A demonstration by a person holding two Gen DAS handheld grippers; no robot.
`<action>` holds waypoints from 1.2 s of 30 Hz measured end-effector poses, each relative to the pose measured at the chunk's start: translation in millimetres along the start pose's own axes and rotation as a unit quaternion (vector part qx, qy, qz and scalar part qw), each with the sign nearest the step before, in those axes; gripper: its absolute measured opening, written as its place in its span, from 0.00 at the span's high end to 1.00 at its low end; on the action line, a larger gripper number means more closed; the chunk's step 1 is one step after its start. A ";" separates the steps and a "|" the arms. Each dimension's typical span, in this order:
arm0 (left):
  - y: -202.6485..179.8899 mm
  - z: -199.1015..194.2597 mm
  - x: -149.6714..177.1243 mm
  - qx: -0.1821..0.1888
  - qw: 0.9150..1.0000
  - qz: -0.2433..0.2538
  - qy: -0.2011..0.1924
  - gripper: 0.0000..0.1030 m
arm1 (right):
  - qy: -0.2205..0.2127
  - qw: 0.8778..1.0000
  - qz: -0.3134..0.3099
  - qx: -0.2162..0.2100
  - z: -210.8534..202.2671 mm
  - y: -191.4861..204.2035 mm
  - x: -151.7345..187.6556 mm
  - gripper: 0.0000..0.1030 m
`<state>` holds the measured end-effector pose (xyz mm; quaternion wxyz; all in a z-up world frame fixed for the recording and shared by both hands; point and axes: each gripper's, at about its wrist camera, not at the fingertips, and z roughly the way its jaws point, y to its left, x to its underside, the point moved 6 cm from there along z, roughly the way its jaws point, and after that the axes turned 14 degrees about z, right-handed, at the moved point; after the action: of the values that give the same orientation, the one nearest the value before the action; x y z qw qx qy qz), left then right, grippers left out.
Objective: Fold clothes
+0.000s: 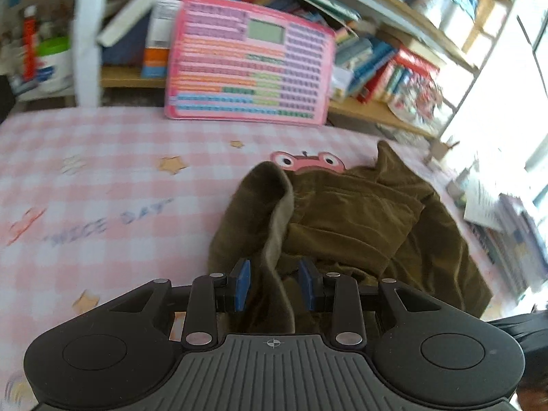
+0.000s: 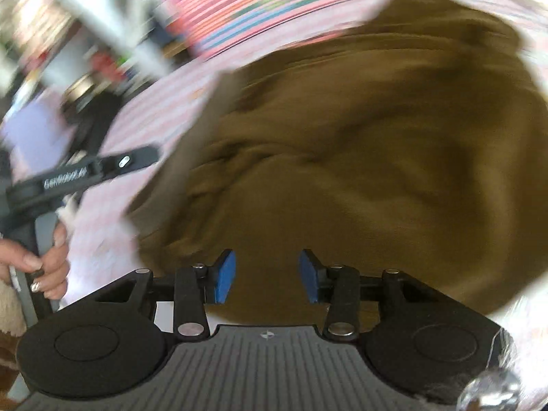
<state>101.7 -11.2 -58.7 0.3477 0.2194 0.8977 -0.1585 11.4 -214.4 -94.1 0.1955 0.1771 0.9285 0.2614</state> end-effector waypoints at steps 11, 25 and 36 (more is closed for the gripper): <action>41.4 33.2 16.7 0.008 0.992 -0.125 -0.006 0.96 | -0.107 0.985 0.105 0.079 -53.0 -75.2 -17.3 0.62; 148.1 -48.8 94.5 -0.107 0.950 -0.289 -0.048 0.91 | -0.136 0.972 0.063 0.183 -46.0 -99.0 -35.7 0.57; 149.1 -40.7 95.0 -0.107 0.950 -0.289 -0.039 0.90 | -0.127 0.967 0.023 0.220 -22.3 -101.8 -45.5 0.82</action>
<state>91.4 160.8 -115.5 0.3429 -0.0945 0.9202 -0.1633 17.2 -324.8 -120.7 0.2619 0.2683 0.9266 0.0300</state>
